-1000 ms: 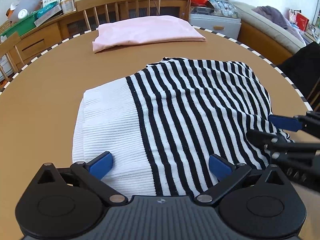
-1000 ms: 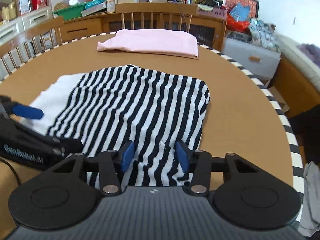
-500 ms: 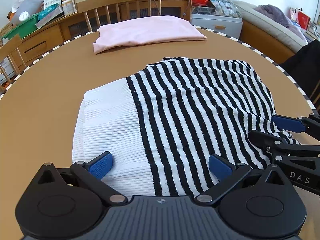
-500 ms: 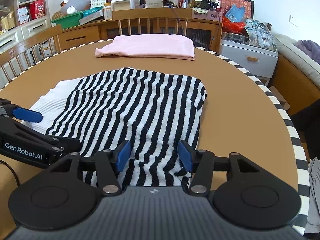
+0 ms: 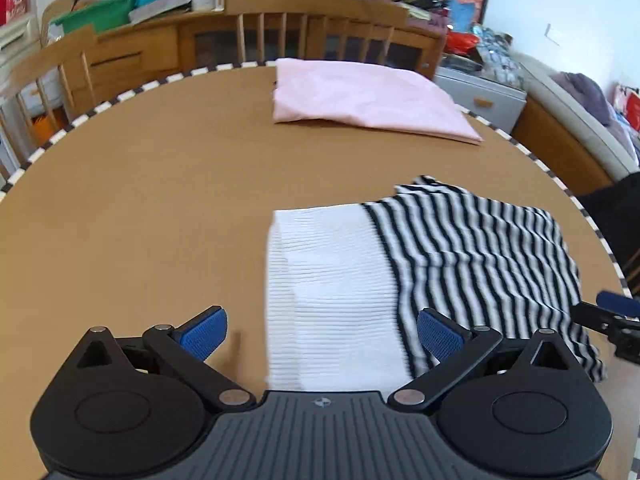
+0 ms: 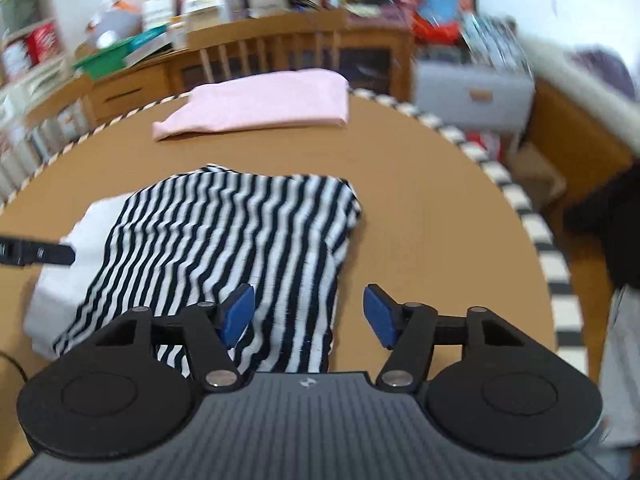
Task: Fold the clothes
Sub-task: 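Grasp the white ribbed edge of the sweater with both grippers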
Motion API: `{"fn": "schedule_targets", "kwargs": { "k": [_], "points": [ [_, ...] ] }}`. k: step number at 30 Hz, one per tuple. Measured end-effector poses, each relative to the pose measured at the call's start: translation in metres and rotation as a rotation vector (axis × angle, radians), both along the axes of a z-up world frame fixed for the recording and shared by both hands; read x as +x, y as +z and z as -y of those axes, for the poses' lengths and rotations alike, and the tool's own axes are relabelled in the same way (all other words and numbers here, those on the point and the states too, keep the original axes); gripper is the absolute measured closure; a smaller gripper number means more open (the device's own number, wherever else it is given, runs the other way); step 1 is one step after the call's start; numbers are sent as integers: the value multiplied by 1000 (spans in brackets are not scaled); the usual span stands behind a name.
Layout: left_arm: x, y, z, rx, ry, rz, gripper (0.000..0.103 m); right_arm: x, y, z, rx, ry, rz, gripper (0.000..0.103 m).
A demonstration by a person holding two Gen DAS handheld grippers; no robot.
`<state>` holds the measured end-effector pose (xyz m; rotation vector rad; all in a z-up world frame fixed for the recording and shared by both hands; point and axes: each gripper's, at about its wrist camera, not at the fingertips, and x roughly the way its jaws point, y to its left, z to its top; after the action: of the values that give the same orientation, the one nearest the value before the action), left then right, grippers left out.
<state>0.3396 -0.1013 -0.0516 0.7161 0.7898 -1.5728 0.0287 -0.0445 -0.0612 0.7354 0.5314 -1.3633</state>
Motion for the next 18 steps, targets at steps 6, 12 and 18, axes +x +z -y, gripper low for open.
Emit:
{"fn": "schedule_targets", "kwargs": {
  "k": [6,12,18],
  "points": [
    [4,-11,12,37,7,-1,1,-2,-11,8,40,-1,26,44],
    [1,-19,23,45,11,-29,2,-3,-17,17,59,-6,48,42],
    [-19,-19,26,31,-58,-56,10,6,-18,27,47,37,43,48]
  ]
}}
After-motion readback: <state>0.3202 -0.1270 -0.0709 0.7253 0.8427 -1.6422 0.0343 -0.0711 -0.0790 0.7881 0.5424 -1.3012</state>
